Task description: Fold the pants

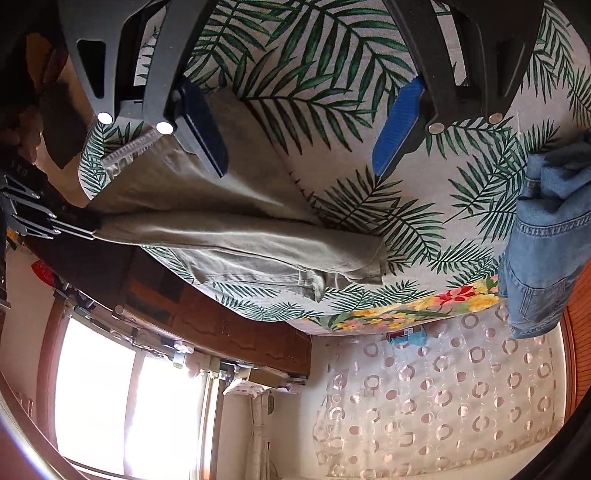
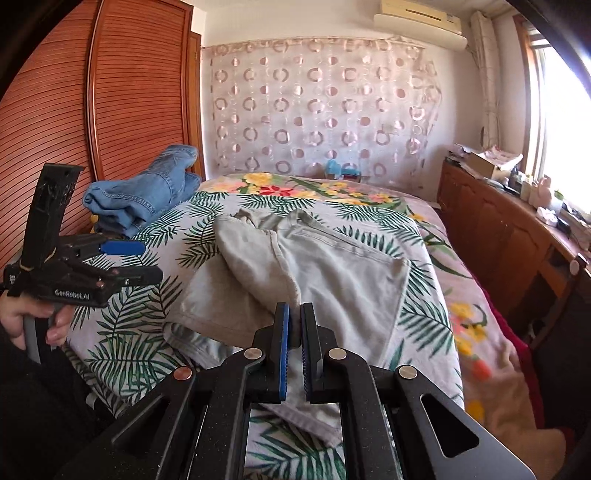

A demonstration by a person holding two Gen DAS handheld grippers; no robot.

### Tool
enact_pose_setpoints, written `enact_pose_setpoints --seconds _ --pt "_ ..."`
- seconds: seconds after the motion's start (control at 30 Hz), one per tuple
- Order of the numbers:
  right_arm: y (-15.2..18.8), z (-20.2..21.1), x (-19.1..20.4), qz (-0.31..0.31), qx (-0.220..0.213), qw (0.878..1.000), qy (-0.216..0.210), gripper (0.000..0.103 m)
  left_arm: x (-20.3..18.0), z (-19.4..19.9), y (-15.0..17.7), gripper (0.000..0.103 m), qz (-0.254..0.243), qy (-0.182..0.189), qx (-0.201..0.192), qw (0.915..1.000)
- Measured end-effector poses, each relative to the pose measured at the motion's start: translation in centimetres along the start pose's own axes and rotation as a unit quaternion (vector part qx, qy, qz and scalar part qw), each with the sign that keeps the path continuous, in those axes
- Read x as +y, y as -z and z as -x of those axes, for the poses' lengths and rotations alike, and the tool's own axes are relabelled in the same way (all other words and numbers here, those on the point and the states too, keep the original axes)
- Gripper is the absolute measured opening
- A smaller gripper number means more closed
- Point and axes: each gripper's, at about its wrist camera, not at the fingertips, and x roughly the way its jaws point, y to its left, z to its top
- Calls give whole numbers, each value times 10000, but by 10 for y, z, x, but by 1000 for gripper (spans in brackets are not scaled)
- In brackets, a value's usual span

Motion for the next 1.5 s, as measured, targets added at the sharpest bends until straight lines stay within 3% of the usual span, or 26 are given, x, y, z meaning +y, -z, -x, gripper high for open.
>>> enact_pose_setpoints --seconds 0.5,0.93,1.17,1.27,1.33,1.43,1.5 --pt "14 26 6 -223 78 9995 191 6 -29 -29 -4 81 -281 99 292 9991" --pt "23 4 -5 -332 701 9968 175 6 -32 -41 4 81 -381 -22 470 9982" --pt "18 8 -13 -502 729 9960 110 6 -30 -47 9 81 -320 -30 577 9978" --pt "15 11 -19 -599 686 9958 71 17 -30 -46 9 81 -296 -28 523 9982" --pt "16 14 -21 -662 586 9961 32 18 -29 -45 9 81 -260 -30 494 9984" --pt "11 16 -26 -780 411 9961 44 40 -26 -41 10 81 -179 -44 386 9991" --pt "3 12 -29 -842 365 9958 66 40 -24 -38 11 81 -117 -86 305 9994"
